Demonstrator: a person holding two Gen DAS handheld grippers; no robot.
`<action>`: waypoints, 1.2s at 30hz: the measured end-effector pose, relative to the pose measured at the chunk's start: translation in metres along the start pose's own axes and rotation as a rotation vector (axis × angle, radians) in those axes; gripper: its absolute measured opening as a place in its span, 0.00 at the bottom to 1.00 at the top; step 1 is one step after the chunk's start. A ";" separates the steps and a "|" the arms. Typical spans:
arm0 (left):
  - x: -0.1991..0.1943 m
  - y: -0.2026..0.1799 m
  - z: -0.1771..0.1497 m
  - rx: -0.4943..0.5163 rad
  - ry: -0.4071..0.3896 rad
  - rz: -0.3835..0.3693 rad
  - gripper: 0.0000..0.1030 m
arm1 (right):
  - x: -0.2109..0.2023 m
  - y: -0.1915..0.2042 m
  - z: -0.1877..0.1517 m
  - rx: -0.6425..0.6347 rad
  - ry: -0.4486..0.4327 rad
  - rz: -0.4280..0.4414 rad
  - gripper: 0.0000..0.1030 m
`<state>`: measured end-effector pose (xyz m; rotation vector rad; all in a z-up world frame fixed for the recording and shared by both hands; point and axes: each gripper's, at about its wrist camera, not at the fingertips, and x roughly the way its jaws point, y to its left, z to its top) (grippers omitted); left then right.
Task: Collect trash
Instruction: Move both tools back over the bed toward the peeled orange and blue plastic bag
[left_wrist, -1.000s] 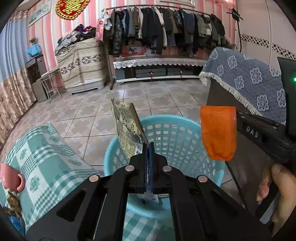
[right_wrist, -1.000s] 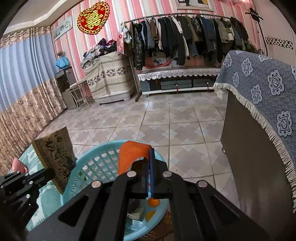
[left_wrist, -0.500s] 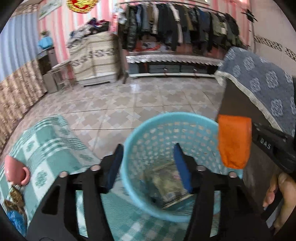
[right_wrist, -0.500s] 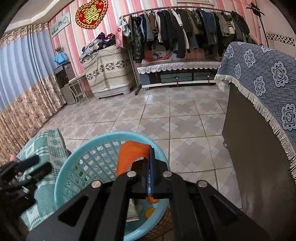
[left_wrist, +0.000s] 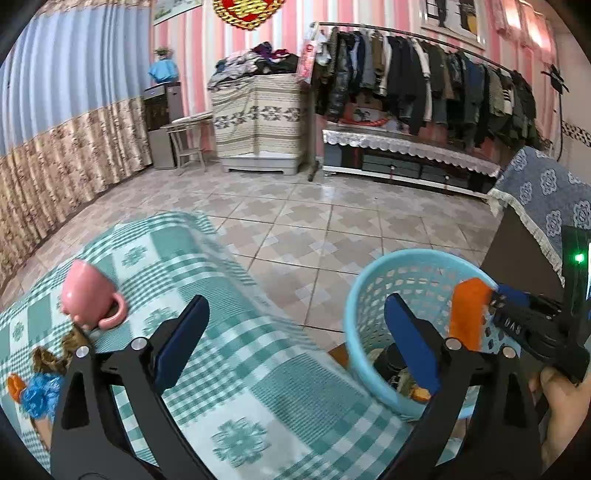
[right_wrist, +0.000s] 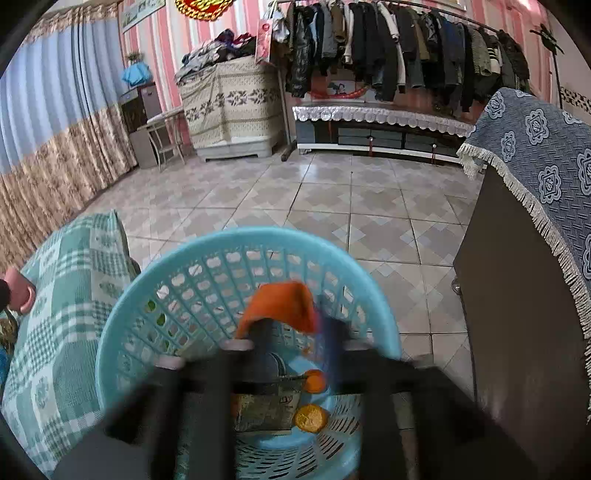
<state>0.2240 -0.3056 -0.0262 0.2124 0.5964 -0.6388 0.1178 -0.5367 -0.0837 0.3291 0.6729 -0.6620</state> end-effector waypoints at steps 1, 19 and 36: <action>-0.002 0.005 -0.001 -0.007 -0.001 0.005 0.90 | -0.001 0.003 0.000 -0.018 0.002 -0.006 0.64; -0.066 0.099 -0.042 -0.141 -0.002 0.159 0.95 | -0.042 0.056 0.003 -0.058 -0.074 0.116 0.92; -0.132 0.279 -0.117 -0.348 0.042 0.448 0.95 | -0.094 0.220 -0.026 -0.328 -0.099 0.396 0.94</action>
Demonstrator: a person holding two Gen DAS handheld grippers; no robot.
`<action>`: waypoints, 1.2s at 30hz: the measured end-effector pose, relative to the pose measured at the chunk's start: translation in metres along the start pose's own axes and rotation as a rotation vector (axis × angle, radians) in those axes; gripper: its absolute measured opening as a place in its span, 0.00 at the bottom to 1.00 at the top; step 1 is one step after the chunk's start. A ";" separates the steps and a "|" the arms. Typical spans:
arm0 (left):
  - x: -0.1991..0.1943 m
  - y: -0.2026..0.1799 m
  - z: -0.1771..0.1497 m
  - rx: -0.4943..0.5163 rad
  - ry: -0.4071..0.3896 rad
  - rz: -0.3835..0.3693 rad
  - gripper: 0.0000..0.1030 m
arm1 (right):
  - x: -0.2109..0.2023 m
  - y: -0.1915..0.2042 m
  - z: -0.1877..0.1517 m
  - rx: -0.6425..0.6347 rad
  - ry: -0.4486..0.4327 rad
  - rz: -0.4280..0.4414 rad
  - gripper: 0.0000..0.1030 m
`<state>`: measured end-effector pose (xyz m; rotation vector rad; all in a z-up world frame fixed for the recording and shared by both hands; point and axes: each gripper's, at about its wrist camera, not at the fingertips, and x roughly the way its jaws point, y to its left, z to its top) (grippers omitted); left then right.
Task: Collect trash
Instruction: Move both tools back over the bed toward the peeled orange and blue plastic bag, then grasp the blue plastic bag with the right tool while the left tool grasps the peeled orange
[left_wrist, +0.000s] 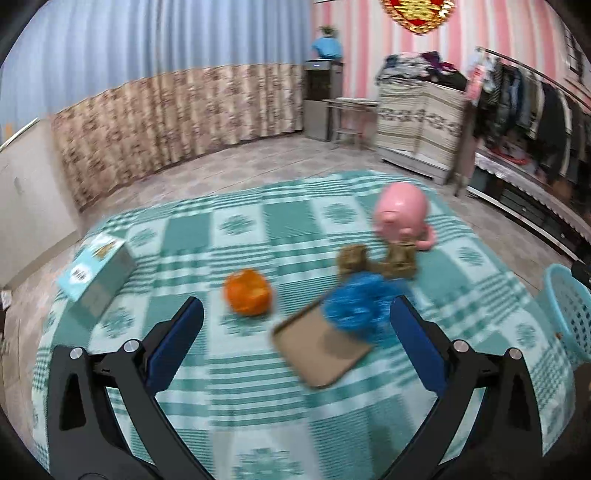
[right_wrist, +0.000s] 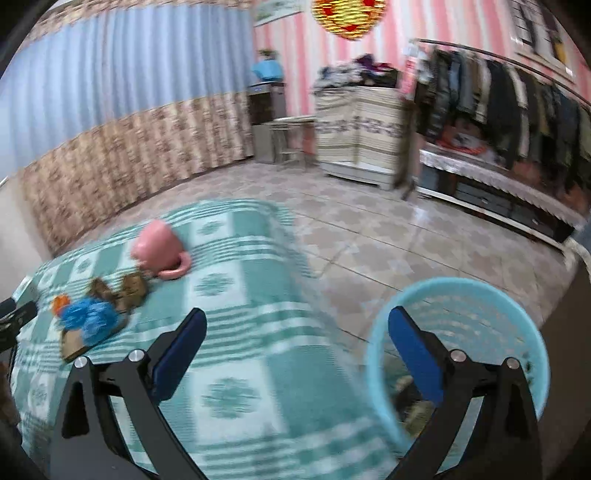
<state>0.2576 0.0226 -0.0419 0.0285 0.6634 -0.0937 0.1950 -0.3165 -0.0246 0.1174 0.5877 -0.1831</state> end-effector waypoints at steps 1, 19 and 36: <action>0.000 0.006 -0.003 -0.008 0.001 0.008 0.95 | 0.002 0.012 0.001 -0.021 -0.001 0.017 0.94; 0.011 0.101 -0.028 -0.120 0.013 0.102 0.95 | 0.075 0.188 -0.021 -0.248 0.145 0.279 0.94; 0.049 0.068 -0.011 -0.103 0.044 0.058 0.95 | 0.079 0.176 -0.018 -0.242 0.145 0.386 0.20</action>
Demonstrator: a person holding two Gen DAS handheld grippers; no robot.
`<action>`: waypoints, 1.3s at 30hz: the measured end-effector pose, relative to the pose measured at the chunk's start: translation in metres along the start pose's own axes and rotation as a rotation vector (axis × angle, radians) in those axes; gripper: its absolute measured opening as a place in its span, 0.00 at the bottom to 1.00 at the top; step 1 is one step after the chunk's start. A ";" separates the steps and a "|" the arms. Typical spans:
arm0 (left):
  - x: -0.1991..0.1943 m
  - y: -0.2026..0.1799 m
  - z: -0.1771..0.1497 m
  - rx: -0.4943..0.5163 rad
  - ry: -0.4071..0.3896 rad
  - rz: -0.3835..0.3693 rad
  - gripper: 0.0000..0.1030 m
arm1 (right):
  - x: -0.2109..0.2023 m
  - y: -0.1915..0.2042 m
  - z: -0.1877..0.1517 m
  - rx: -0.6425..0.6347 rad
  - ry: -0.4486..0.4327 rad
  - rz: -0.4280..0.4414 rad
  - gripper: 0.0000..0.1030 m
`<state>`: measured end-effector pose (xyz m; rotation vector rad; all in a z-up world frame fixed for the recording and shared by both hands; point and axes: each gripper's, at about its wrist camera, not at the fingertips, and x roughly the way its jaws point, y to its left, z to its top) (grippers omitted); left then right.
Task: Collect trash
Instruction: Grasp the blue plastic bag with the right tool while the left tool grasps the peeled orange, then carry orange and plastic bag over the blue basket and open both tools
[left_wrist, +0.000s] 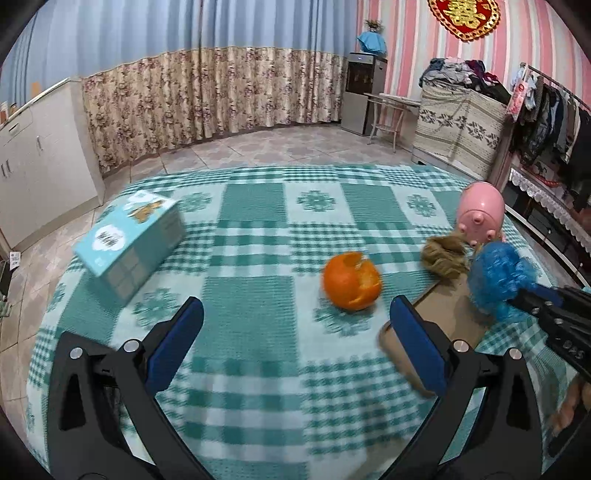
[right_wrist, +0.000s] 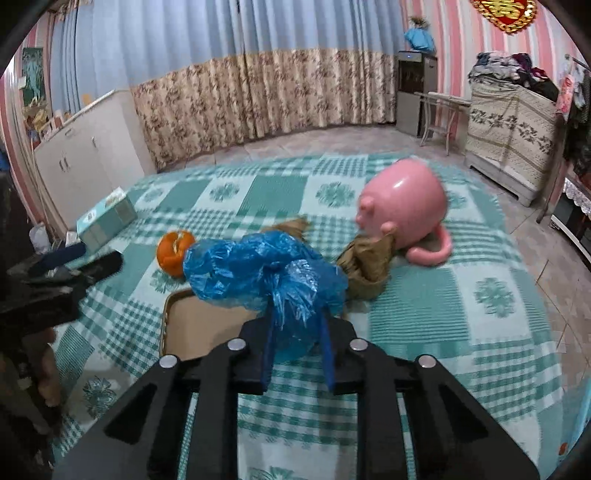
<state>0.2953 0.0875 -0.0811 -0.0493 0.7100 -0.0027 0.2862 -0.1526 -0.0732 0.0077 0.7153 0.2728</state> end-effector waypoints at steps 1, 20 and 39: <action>0.004 -0.006 0.003 0.004 0.005 -0.013 0.95 | -0.007 -0.005 0.001 0.007 -0.018 -0.015 0.20; 0.077 -0.041 0.013 0.032 0.177 -0.023 0.46 | -0.023 -0.057 0.001 0.113 -0.062 -0.069 0.20; -0.032 -0.133 0.048 0.229 -0.002 -0.085 0.35 | -0.142 -0.161 -0.038 0.288 -0.186 -0.344 0.21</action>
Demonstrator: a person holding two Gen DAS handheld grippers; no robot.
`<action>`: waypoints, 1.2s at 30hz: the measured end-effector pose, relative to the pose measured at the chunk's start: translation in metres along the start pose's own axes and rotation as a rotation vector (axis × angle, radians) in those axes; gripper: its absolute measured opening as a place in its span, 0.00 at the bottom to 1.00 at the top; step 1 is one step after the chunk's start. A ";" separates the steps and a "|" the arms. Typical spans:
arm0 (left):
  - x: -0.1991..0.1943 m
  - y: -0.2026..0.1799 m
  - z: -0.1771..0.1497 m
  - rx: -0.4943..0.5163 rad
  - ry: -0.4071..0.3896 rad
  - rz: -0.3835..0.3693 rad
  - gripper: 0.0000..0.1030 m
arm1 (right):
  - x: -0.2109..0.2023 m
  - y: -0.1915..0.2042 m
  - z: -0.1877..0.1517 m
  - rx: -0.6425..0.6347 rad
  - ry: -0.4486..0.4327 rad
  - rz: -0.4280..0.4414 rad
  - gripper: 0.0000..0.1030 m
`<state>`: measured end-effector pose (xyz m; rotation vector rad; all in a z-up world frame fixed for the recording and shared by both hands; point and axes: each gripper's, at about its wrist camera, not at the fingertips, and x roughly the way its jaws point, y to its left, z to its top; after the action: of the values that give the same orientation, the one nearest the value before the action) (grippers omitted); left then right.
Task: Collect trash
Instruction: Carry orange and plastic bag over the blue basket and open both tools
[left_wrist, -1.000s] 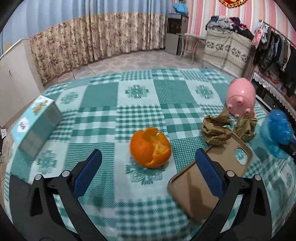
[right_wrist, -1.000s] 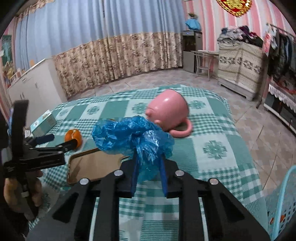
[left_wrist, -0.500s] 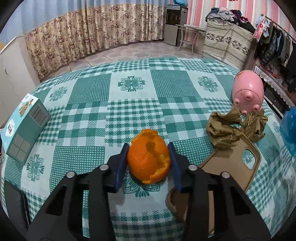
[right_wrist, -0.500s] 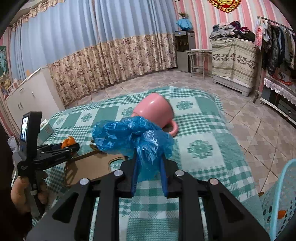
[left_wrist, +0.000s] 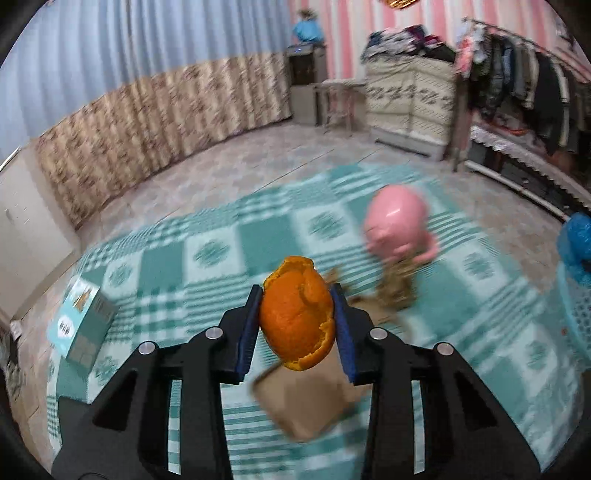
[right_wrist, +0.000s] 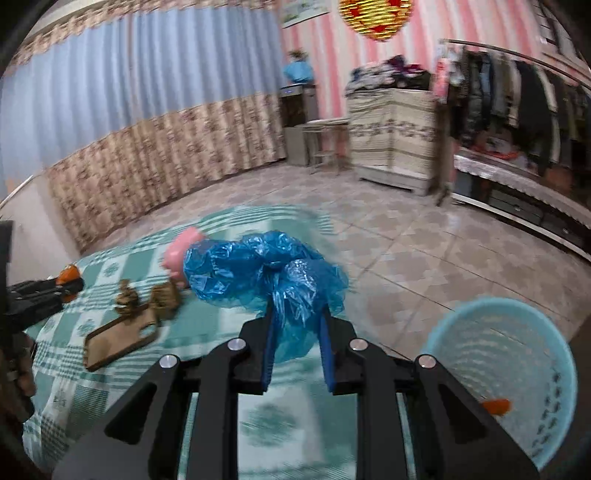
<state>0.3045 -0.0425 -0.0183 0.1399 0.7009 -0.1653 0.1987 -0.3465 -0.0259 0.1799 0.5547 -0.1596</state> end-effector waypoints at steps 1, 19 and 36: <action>-0.004 -0.010 0.003 0.003 -0.009 -0.020 0.35 | -0.006 -0.007 0.000 0.009 -0.006 -0.021 0.21; -0.028 -0.239 0.005 0.166 -0.053 -0.383 0.35 | -0.093 -0.166 -0.026 0.238 -0.081 -0.400 0.21; -0.009 -0.376 -0.019 0.368 -0.029 -0.513 0.36 | -0.071 -0.230 -0.055 0.335 -0.021 -0.410 0.20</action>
<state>0.2111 -0.4056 -0.0541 0.3075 0.6608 -0.7876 0.0656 -0.5508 -0.0631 0.3890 0.5365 -0.6544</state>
